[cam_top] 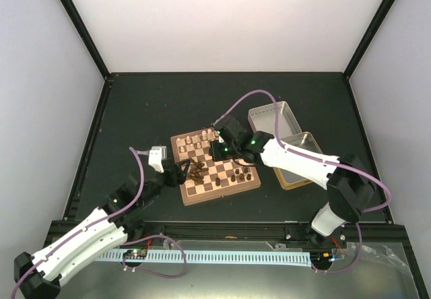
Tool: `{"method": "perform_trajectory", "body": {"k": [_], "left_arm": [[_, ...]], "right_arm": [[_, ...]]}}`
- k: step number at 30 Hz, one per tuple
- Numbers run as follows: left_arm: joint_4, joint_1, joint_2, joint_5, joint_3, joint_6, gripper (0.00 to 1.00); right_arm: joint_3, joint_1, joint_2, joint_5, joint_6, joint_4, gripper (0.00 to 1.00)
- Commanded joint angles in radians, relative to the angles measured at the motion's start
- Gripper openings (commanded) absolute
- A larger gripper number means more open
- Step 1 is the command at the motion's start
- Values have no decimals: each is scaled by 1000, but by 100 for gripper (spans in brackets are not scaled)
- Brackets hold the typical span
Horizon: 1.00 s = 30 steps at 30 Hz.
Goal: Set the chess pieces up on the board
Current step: Place the chess piece on the chessboard.
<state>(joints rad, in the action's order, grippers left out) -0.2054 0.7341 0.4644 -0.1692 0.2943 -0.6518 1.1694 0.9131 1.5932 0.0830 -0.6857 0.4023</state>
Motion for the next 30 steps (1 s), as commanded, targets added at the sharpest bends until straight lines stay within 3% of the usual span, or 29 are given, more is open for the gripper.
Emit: {"method": "perform_trajectory", "body": {"k": [1,19,30], "left_arm": [[-75,-5,-26,-49,45,-32,83],[-141,-6,-16,-49,68,-16,85],[-133,-7,13,-49,63,-17,85]], "right_arm": [[40,3,40,-157,137,207,9],[130,4,205,-229,236,433,10],[128,6,204,-144,281,448,10]]}}
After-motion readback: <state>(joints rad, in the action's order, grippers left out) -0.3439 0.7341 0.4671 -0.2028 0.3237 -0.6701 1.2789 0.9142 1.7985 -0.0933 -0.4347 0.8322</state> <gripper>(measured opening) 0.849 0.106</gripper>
